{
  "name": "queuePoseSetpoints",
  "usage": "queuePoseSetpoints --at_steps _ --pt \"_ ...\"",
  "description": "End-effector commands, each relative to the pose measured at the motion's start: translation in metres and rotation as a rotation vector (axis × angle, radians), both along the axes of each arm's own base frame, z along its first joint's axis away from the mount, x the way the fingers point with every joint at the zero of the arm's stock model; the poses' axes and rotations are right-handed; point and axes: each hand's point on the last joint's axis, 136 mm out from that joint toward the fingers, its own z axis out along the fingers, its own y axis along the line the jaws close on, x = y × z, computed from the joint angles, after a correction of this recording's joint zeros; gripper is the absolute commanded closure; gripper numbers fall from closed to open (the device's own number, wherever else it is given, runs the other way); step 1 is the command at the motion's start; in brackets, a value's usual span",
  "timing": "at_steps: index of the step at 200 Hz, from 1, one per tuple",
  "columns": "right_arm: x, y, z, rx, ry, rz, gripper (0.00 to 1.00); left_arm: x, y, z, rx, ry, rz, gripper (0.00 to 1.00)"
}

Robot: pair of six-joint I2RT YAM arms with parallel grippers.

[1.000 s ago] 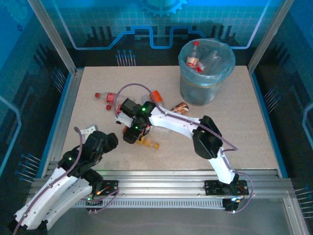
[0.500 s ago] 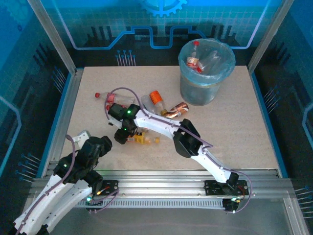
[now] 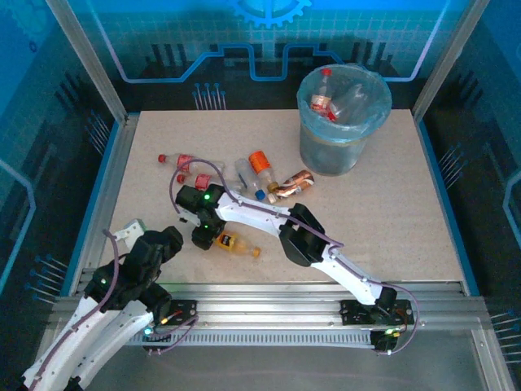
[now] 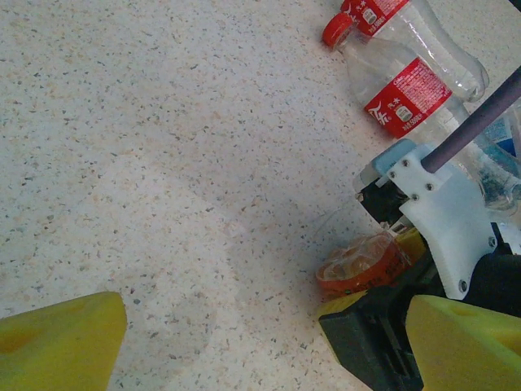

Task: Put the plastic bottles in the bin

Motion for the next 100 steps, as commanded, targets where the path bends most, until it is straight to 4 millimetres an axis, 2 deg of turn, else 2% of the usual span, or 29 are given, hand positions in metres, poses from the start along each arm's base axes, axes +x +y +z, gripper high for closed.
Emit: queuePoseSetpoints --at_steps 1,54,63,69,72,100 --pt "-0.007 0.005 0.03 0.043 -0.003 0.001 0.37 0.001 0.006 0.008 0.033 -0.028 0.01 0.1" --pt "-0.002 0.009 0.101 0.2 -0.024 -0.047 0.43 0.01 0.012 0.041 0.092 -0.126 -0.001 0.1" --pt "-0.002 0.009 0.116 0.245 -0.015 -0.063 0.43 0.012 0.014 0.049 0.108 -0.15 -0.002 0.1" --pt "0.0 0.009 0.114 0.254 -0.006 -0.074 0.43 0.013 0.015 0.055 0.121 -0.167 -0.002 0.1" --pt "0.0 0.008 0.132 0.292 -0.015 -0.078 0.44 0.013 0.015 0.058 0.128 -0.174 -0.004 0.1" --pt "0.005 0.001 0.165 0.382 -0.028 -0.111 0.44 0.016 0.026 0.091 0.2 -0.255 0.01 0.1"
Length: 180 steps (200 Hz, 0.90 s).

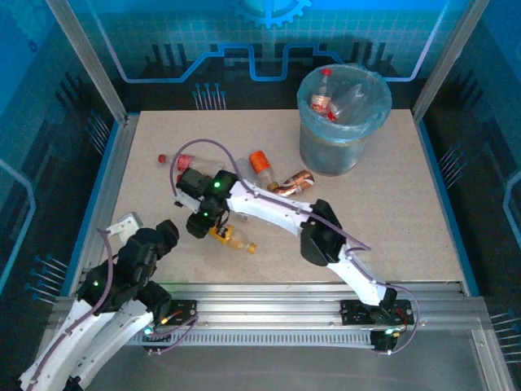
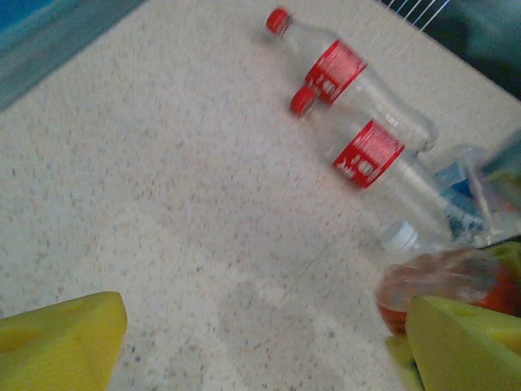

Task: Put the plastic bottles in the bin

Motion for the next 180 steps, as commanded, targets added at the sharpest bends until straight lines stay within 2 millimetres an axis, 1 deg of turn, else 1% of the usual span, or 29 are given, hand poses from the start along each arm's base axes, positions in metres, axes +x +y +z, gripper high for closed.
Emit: queuePoseSetpoints --at_steps 1,21,33,50,67,71,87,92,94,106,114,120,126,128,131,138,139,149,150,152,168,177,180 --pt "0.007 -0.004 0.052 0.144 -0.001 -0.049 0.44 0.004 0.015 0.043 0.089 -0.123 0.028 0.1" --pt "0.018 -0.017 0.078 0.192 -0.028 -0.07 0.44 0.01 0.013 0.069 0.117 -0.193 0.003 0.1" --pt "0.03 -0.028 0.098 0.224 -0.06 -0.087 0.45 0.016 0.007 0.082 0.128 -0.228 -0.03 0.11" --pt "0.055 -0.049 0.129 0.274 -0.12 -0.125 0.45 0.029 -0.009 0.099 0.136 -0.261 -0.101 0.11" --pt "0.085 -0.077 0.169 0.347 -0.204 -0.179 0.46 0.046 -0.03 0.113 0.136 -0.273 -0.181 0.11" --pt "0.093 -0.083 0.178 0.366 -0.227 -0.191 0.46 0.051 -0.036 0.116 0.133 -0.276 -0.202 0.11" --pt "0.128 -0.117 0.218 0.446 -0.333 -0.274 0.48 0.069 -0.062 0.133 0.118 -0.294 -0.297 0.11" --pt "0.138 -0.126 0.227 0.462 -0.359 -0.297 0.48 0.076 -0.074 0.137 0.11 -0.295 -0.338 0.11" --pt "0.144 -0.132 0.234 0.477 -0.38 -0.314 0.48 0.079 -0.078 0.139 0.106 -0.297 -0.352 0.11" --pt "0.17 -0.159 0.26 0.518 -0.477 -0.382 0.49 0.094 -0.102 0.151 0.087 -0.305 -0.438 0.12" --pt "0.188 -0.178 0.276 0.525 -0.558 -0.43 0.5 0.105 -0.119 0.158 0.074 -0.305 -0.492 0.12" --pt "0.201 -0.193 0.288 0.523 -0.62 -0.467 0.5 0.111 -0.13 0.167 0.058 -0.315 -0.529 0.12" --pt "0.212 -0.206 0.299 0.52 -0.681 -0.498 0.5 0.119 -0.142 0.171 0.045 -0.312 -0.565 0.13" --pt "0.213 -0.207 0.301 0.519 -0.689 -0.501 0.5 0.121 -0.146 0.173 0.041 -0.313 -0.579 0.12" --pt "0.22 -0.216 0.308 0.516 -0.728 -0.52 0.5 0.124 -0.152 0.176 0.034 -0.314 -0.598 0.13" --pt "0.231 -0.229 0.321 0.514 -0.787 -0.553 0.5 0.131 -0.164 0.185 0.013 -0.328 -0.639 0.13" --pt "0.233 -0.233 0.326 0.516 -0.803 -0.563 0.5 0.132 -0.166 0.186 0.011 -0.328 -0.643 0.13" --pt "0.243 -0.246 0.34 0.522 -0.854 -0.595 0.5 0.142 -0.185 0.195 -0.021 -0.344 -0.701 0.13" --pt "0.246 -0.25 0.344 0.524 -0.869 -0.605 0.5 0.143 -0.187 0.196 -0.023 -0.346 -0.707 0.13" --pt "0.248 -0.251 0.345 0.525 -0.873 -0.608 0.5 0.145 -0.191 0.198 -0.03 -0.352 -0.719 0.13" --pt "0.262 -0.276 0.372 0.536 -0.97 -0.676 0.5 0.16 -0.221 0.215 -0.061 -0.394 -0.803 0.13" --pt "0.268 -0.285 0.384 0.531 -1.027 -0.701 0.5 0.167 -0.236 0.226 -0.066 -0.415 -0.845 0.14" --pt "0.27 -0.289 0.388 0.524 -1.049 -0.713 0.5 0.171 -0.242 0.224 -0.063 -0.41 -0.859 0.14"
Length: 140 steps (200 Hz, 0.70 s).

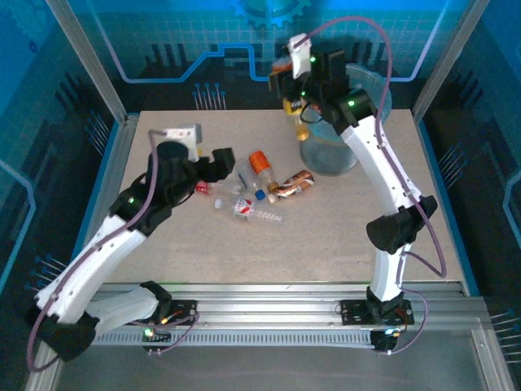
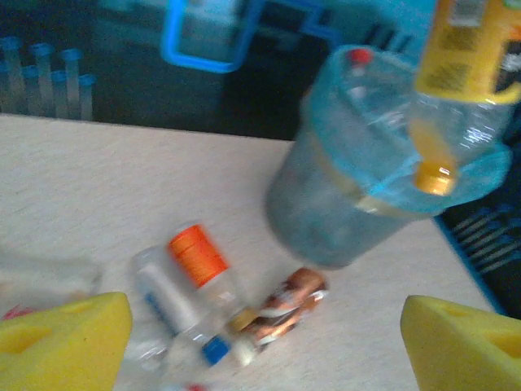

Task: Put the plastic bottles in the bin

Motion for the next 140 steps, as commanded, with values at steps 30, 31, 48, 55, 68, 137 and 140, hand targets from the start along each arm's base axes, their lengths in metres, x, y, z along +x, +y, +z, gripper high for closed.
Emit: queuePoseSetpoints --at_steps 30,31,48,55,68,137,140 --pt "0.044 -0.06 0.072 -0.075 -0.333 -0.309 0.51 0.033 -0.102 0.062 -0.059 -0.138 -0.313 0.14" --pt "0.045 -0.06 0.072 -0.08 -0.336 -0.313 0.51 0.034 -0.103 0.063 -0.061 -0.14 -0.315 0.14" --pt "0.063 -0.075 0.061 -0.12 -0.345 -0.386 0.51 0.044 -0.121 0.067 -0.068 -0.149 -0.336 0.14" --pt "0.07 -0.08 0.053 -0.131 -0.333 -0.408 0.51 0.047 -0.127 0.066 -0.068 -0.15 -0.342 0.14" --pt "0.081 -0.087 0.039 -0.158 -0.31 -0.44 0.51 0.053 -0.137 0.062 -0.071 -0.143 -0.35 0.14" --pt "0.116 -0.101 -0.033 -0.344 -0.191 -0.526 0.52 0.068 -0.165 0.03 -0.066 -0.064 -0.363 0.14" --pt "0.117 -0.101 -0.036 -0.348 -0.183 -0.526 0.52 0.069 -0.165 0.028 -0.065 -0.059 -0.361 0.14"
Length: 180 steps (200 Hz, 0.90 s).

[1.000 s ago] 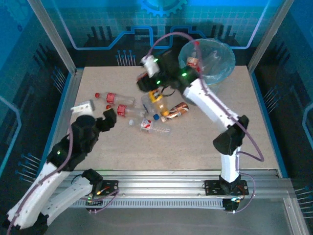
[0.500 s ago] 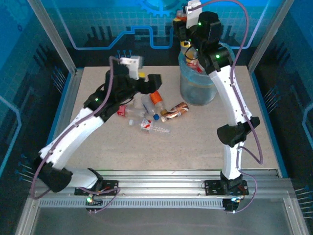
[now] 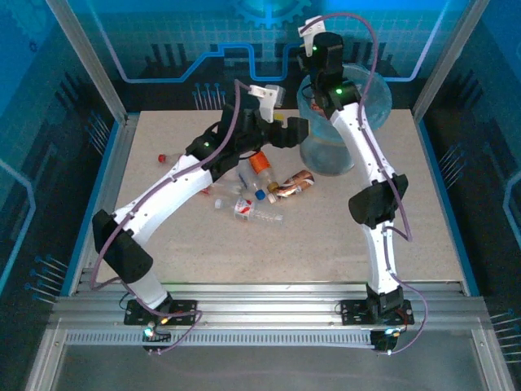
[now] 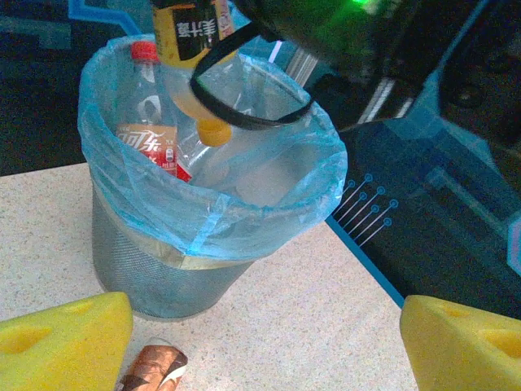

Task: Put the plastic bottles in the bin

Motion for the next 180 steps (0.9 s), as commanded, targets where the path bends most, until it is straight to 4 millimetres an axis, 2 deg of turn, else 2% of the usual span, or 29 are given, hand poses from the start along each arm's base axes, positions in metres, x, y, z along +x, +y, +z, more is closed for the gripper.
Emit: queuePoseSetpoints --at_steps 1,41,105,139,180 --pt "0.001 -0.017 0.004 -0.039 -0.016 -0.07 0.52 -0.001 -0.009 0.015 -0.029 -0.025 -0.023 0.14" --pt "0.003 -0.027 -0.033 -0.029 0.065 -0.084 0.52 -0.001 -0.012 0.0 -0.007 0.012 -0.02 0.14" --pt "-0.003 -0.049 -0.073 0.067 0.156 -0.099 0.5 -0.001 -0.007 -0.022 0.028 0.062 0.001 0.14" --pt "-0.005 -0.057 -0.085 0.106 0.184 -0.099 0.48 0.0 -0.007 -0.03 0.037 0.078 0.008 0.14" --pt "-0.01 -0.062 -0.086 0.14 0.188 -0.098 0.41 0.001 -0.007 -0.032 0.04 0.085 0.012 0.14"
